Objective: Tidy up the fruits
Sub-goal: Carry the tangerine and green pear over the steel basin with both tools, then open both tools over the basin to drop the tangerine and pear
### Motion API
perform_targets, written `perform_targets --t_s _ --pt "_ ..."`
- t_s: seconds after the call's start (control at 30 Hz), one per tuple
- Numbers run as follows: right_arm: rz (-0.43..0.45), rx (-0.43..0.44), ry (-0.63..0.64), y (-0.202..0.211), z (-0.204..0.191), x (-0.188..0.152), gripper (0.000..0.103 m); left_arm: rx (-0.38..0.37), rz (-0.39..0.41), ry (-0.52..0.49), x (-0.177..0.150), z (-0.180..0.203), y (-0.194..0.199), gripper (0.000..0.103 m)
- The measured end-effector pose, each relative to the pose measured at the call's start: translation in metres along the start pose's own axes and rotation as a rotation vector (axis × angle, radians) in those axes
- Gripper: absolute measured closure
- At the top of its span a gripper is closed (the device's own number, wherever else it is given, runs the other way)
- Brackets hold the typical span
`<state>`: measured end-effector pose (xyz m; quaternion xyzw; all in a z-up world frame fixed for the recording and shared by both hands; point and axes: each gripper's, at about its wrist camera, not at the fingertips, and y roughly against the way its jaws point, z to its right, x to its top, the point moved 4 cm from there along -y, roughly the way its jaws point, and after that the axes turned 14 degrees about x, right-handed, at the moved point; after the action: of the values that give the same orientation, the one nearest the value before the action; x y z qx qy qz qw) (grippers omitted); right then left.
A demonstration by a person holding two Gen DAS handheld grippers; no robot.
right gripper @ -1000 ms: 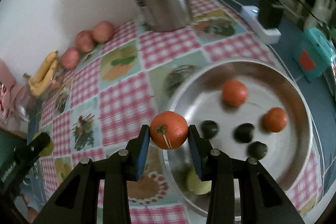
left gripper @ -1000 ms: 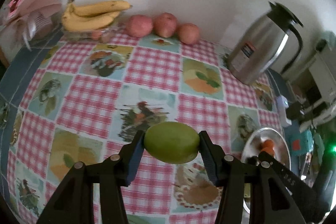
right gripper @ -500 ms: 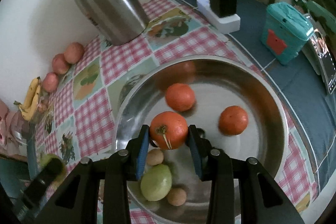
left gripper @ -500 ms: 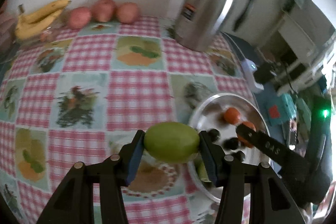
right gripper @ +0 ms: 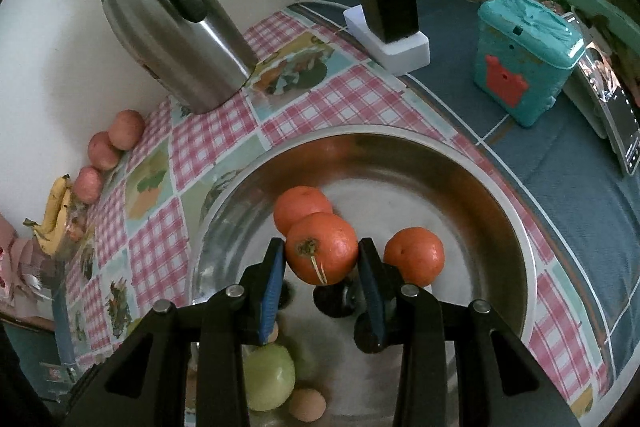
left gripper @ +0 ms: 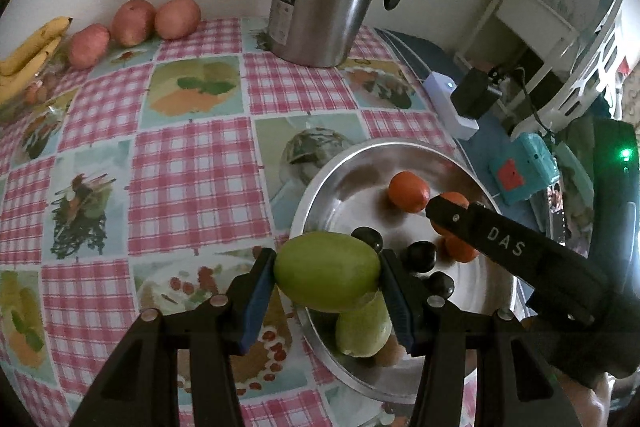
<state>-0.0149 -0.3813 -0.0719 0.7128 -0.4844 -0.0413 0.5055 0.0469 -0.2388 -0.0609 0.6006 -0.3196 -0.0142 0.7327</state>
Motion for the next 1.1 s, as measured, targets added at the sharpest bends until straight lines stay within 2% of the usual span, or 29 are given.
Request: perform_targets --t_s 0.47,1.1 --pt "0.030 -0.032 -0.020 -0.005 0.010 0.001 0.064 0.013 -0.031 -0.039 -0.008 0.009 -0.019 0.048" --pt "0.029 -0.051 -0.002 -0.008 0.008 0.001 0.063 0.020 -0.028 -0.059 -0.007 0.013 -0.021 0.047"
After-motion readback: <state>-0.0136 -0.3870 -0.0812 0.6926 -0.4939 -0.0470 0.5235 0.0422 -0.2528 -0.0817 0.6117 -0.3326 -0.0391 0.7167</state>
